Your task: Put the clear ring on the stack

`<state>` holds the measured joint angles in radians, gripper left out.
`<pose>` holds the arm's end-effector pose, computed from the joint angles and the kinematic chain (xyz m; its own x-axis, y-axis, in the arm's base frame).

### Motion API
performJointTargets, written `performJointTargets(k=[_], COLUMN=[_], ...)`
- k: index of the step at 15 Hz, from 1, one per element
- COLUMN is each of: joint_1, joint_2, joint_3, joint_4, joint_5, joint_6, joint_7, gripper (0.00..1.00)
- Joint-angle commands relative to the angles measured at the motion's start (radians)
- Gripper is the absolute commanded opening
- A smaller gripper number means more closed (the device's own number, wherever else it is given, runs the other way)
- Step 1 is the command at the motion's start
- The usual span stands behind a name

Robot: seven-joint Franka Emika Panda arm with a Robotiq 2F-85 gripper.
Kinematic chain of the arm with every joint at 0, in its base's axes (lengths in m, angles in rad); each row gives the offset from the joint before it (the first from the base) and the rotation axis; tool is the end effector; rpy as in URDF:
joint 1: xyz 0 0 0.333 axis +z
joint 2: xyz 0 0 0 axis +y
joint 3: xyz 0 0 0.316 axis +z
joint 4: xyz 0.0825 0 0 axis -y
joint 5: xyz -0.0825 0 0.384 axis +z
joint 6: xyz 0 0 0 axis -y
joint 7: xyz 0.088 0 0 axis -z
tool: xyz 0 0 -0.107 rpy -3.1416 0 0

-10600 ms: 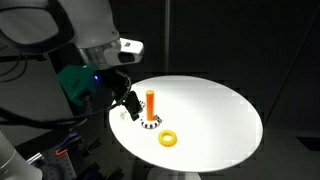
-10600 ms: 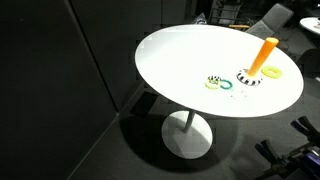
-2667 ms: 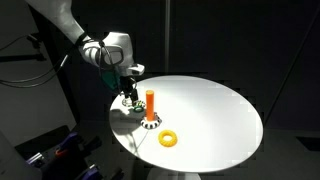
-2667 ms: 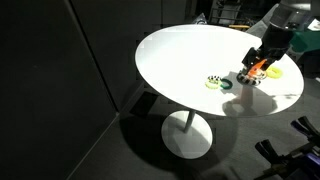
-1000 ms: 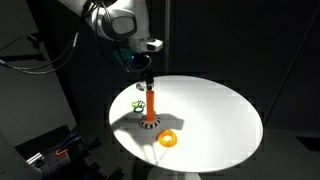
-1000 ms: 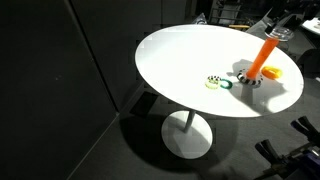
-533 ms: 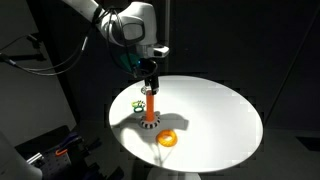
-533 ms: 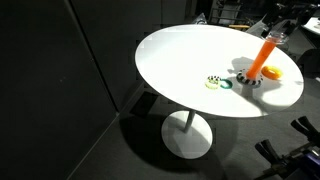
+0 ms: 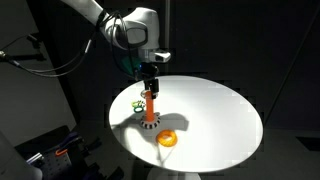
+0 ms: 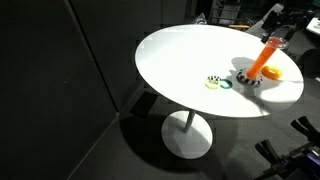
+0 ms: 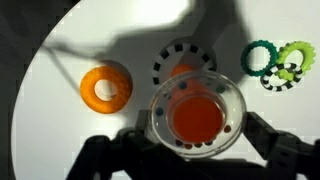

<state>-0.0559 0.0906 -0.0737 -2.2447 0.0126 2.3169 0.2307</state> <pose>0.5266 -0.0683 0.3255 0.9326 -0.3604 -0.0182 -0.3604 -0.9328 0.0018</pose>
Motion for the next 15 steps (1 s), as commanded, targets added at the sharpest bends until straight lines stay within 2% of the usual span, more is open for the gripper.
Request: performJointTargets(k=[1,3,15], joint_1=[-0.003,-0.003,-0.009], joint_2=[0.004,0.0,-0.057], joint_3=[-0.001,0.0,0.001], joint_4=[0.026,0.024,0.006], joint_5=[0.01,0.015,0.087], joint_6=[-0.06,-0.076,-0.129], joint_7=[-0.012,-0.017,-0.133], gripper=[0.7,0.99,1.0])
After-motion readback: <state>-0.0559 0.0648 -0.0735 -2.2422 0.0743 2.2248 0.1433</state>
